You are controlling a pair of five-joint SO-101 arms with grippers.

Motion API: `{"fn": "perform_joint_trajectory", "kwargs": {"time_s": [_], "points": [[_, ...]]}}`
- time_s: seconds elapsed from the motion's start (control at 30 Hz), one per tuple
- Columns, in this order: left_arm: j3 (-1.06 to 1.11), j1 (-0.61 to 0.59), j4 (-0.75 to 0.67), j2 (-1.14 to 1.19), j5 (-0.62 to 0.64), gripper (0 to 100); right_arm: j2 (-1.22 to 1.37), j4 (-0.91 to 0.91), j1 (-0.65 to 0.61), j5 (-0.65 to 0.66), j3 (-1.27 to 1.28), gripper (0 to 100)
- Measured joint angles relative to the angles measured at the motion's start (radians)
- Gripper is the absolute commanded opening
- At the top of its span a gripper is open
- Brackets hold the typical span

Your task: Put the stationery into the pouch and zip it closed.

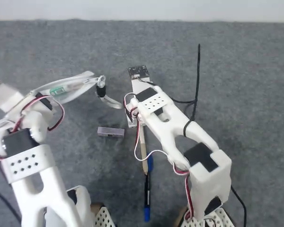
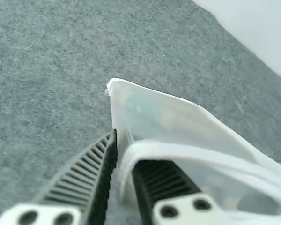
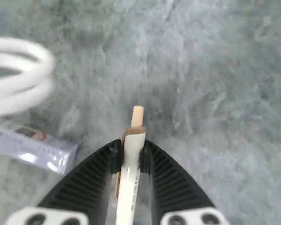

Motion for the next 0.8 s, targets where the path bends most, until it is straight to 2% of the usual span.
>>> {"fn": "perform_joint_trajectory", "kwargs": {"time_s": [0.37,0.8], "points": [[0.000,0.104,0.000,0.000,-0.026,1,-0.175,0.129,-0.002,0.000,0.000,0.6],[0.009,0.166,0.000,0.000,-0.052,1,-0.381,0.270,-0.002,0.000,0.000,0.6]]}}
